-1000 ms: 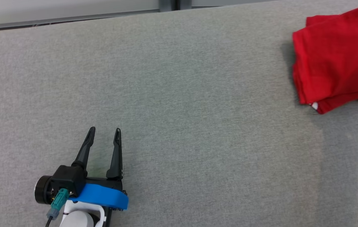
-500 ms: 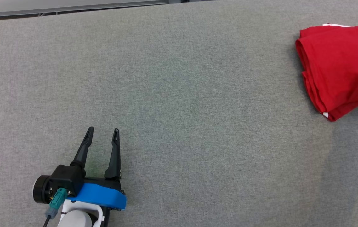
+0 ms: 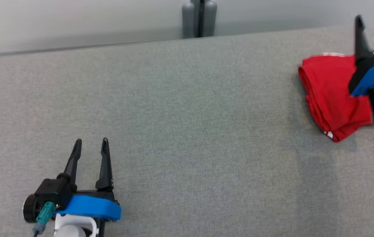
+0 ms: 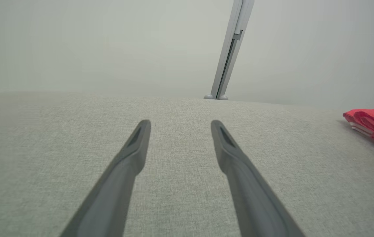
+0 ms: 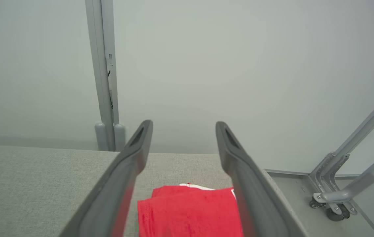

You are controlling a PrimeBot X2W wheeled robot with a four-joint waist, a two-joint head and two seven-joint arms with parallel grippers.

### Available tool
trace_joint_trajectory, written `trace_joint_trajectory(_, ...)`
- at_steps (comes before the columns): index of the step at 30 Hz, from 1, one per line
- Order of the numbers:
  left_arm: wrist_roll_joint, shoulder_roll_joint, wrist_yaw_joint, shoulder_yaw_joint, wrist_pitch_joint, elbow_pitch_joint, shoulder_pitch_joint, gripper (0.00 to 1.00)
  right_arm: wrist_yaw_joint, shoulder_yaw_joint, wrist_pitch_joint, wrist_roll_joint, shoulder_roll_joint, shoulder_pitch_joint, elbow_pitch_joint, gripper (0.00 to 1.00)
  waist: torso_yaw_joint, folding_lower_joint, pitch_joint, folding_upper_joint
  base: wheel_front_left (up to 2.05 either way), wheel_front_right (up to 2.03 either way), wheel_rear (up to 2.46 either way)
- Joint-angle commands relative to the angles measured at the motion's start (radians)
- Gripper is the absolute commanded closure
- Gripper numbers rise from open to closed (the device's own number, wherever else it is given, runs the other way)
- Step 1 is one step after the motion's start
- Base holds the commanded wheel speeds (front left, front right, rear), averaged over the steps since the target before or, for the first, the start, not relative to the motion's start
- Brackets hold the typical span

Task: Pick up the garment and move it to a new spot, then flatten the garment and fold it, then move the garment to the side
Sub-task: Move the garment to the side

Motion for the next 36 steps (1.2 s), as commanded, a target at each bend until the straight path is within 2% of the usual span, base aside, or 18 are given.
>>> trace_joint_trajectory(1,-0.011,0.001,0.005,0.013,-0.004,0.004,0.012,0.0,0.0,0.011,-0.026,0.002,0.023,0.04,-0.008,0.0,0.002,0.0002,-0.023,0.0,0.0,0.0,0.0)
trace_joint_trajectory(6,-0.041,-0.002,0.016,0.042,-0.009,0.015,0.058,0.0,0.0,0.055,-0.118,0.034,0.097,0.15,-0.044,0.0,0.037,0.0002,-0.08,0.0,0.0,0.0,0.0)
trace_joint_trajectory(13,-0.076,-0.02,0.013,0.046,-0.011,0.043,0.121,0.0,0.0,0.03,-0.248,0.015,0.167,0.406,-0.133,0.0,0.097,0.0002,-0.139,0.0,0.0,0.0,0.0)
trace_joint_trajectory(14,-0.077,-0.022,0.013,0.043,-0.011,0.046,0.13,0.0,0.0,0.027,-0.263,0.007,0.171,0.441,-0.145,0.0,0.105,0.0002,-0.145,0.0,0.0,0.0,0.0)
trace_joint_trajectory(20,-0.065,-0.022,0.013,0.019,-0.011,0.064,0.153,0.0,0.0,0.123,-0.311,0.127,0.172,0.592,-0.195,0.0,0.142,0.0002,-0.171,0.0,0.0,0.0,0.0)
trace_joint_trajectory(26,-0.062,-0.033,0.024,0.017,-0.014,0.068,0.16,0.0,0.0,0.213,-0.305,0.196,0.172,0.681,-0.233,0.0,0.156,0.0002,-0.185,0.0,0.0,0.0,0.0)
trace_joint_trajectory(36,-0.05,-0.026,0.033,0.014,-0.017,0.08,0.15,0.0,0.0,0.247,-0.32,0.228,0.172,0.744,-0.216,0.0,0.157,0.0002,-0.194,0.0,0.0,0.0,0.0)
